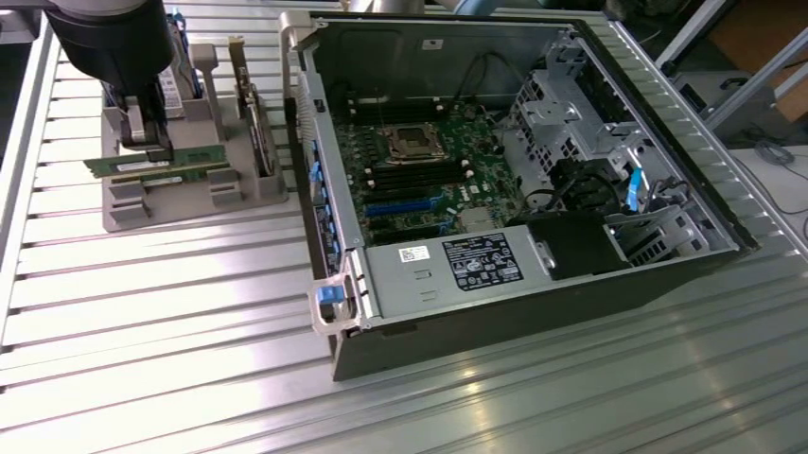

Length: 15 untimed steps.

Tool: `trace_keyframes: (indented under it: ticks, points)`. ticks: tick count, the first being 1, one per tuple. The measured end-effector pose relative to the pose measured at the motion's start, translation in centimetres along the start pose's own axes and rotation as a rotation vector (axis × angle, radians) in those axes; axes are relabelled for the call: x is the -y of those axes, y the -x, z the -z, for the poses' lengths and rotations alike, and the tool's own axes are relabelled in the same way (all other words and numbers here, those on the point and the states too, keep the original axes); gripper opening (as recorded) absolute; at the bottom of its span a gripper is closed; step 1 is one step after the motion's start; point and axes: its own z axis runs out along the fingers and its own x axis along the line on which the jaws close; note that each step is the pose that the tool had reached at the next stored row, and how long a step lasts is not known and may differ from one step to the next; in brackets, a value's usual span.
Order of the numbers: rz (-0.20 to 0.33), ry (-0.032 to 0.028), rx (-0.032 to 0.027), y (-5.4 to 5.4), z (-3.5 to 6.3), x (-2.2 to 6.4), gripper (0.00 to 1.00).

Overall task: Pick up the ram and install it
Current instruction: 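Pick up the ram and move it above insertion slot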

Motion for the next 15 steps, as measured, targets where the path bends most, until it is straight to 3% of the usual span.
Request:
trace_keyframes:
  ticks: [15]
  points:
    - [0.000, 0.0001, -0.0001, 0.01, 1.02, -0.05, 0.12]
